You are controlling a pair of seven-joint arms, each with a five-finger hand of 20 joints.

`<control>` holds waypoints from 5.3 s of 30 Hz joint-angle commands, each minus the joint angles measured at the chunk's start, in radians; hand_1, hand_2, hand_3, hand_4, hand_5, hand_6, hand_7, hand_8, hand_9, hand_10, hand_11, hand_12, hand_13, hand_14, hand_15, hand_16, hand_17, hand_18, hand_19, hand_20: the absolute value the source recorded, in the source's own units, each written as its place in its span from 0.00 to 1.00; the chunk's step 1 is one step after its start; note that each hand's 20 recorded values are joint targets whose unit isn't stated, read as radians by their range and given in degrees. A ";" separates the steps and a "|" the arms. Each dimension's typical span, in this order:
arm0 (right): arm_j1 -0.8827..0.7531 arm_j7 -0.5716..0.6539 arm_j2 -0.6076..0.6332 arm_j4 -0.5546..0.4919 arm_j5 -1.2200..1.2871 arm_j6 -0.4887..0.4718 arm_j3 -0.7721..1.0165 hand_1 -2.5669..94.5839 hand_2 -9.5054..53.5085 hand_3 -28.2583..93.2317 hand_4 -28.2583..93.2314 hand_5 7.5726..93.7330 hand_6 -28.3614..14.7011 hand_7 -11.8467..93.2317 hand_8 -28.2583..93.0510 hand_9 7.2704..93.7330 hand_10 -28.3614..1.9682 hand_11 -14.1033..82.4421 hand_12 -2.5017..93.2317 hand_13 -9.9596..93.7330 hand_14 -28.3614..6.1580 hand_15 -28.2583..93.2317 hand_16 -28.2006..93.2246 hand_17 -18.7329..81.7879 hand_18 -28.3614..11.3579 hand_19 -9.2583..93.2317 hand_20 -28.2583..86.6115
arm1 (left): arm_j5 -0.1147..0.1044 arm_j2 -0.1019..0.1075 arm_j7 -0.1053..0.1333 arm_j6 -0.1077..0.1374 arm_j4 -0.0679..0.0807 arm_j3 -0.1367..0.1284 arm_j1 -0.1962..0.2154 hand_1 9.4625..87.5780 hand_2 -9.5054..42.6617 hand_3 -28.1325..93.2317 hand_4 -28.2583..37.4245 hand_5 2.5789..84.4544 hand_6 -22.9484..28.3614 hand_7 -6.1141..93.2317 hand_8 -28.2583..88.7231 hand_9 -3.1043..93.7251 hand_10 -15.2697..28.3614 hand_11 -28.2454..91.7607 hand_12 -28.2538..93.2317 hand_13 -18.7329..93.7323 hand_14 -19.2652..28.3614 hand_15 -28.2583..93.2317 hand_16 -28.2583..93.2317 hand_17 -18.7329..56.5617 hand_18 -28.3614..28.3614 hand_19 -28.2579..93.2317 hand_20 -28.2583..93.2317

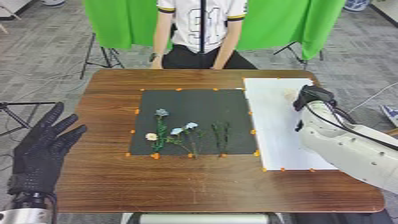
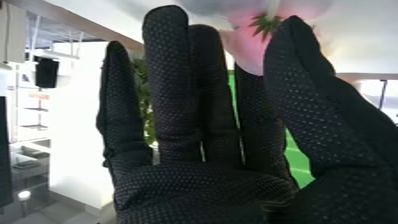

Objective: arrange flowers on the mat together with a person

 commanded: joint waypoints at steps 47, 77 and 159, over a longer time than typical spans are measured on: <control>0.041 -0.201 -0.190 -0.232 -0.106 0.043 -0.162 0.61 0.00 0.75 0.00 0.86 0.82 0.27 0.21 0.94 0.75 0.23 0.39 0.78 0.76 0.60 0.49 0.40 0.32 0.74 0.38 | 0.024 -0.036 -0.034 -0.014 0.003 -0.002 -0.011 0.15 0.30 0.86 0.06 0.33 0.53 0.16 0.17 0.33 0.67 0.38 0.34 0.35 0.85 0.60 0.19 0.12 0.81 0.55 0.38; -0.252 -0.234 -0.036 -0.470 0.011 0.137 0.205 0.42 0.00 0.86 0.00 0.63 0.76 0.27 0.12 0.72 0.57 0.39 0.20 0.68 0.54 0.68 0.36 0.35 0.26 0.72 0.41 | 0.052 -0.060 -0.072 -0.017 -0.001 -0.012 0.005 0.15 0.30 0.86 0.06 0.33 0.53 0.16 0.17 0.33 0.68 0.38 0.33 0.35 0.86 0.60 0.19 0.12 0.81 0.55 0.38; -0.889 -0.681 -0.067 -0.640 0.752 0.403 0.810 0.20 0.23 0.85 0.02 0.53 0.62 0.24 0.13 0.57 0.31 0.32 0.18 0.56 0.24 0.64 0.32 0.30 0.03 0.64 0.40 | 0.016 -0.026 -0.047 0.018 0.008 0.013 0.020 0.14 0.32 0.85 0.03 0.32 0.53 0.16 0.17 0.31 0.67 0.37 0.34 0.34 0.85 0.60 0.20 0.12 0.82 0.55 0.38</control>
